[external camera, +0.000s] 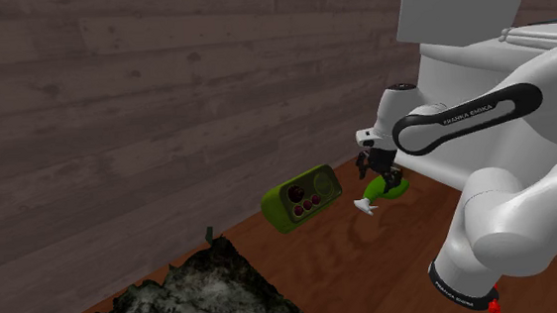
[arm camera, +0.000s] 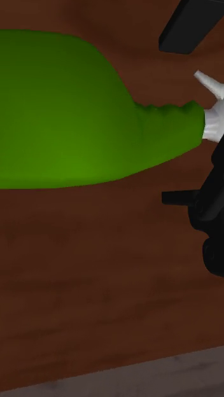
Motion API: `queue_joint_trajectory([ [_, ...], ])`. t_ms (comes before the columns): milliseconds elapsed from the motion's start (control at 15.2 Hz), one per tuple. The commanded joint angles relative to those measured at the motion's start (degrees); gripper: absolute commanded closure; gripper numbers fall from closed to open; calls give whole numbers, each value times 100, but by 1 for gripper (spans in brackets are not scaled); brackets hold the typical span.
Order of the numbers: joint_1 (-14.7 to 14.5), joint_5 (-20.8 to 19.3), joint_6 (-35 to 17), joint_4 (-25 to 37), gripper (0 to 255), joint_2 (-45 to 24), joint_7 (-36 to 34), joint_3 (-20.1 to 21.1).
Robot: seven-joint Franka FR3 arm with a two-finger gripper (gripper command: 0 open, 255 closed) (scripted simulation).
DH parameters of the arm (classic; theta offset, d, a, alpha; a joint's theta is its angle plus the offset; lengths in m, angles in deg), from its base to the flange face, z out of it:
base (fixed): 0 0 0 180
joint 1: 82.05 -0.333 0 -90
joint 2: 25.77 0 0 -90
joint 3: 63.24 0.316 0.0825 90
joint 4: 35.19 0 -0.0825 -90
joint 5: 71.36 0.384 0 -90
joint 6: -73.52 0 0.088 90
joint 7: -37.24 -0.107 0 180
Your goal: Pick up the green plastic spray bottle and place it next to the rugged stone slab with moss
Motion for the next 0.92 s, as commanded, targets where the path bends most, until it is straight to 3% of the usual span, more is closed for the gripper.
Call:
queue_joint_trajectory([
  [0,-33,-112,-299,-71,0,-219,7,-159],
  [264,-129,-234,-769,-141,0,-612,-24,-400],
  [726,-128,-233,-768,-141,0,-611,-24,-399],
  [792,-128,-233,-768,-141,255,-611,-24,-399],
  [858,-128,-233,-768,-141,255,-611,-24,-399],
])
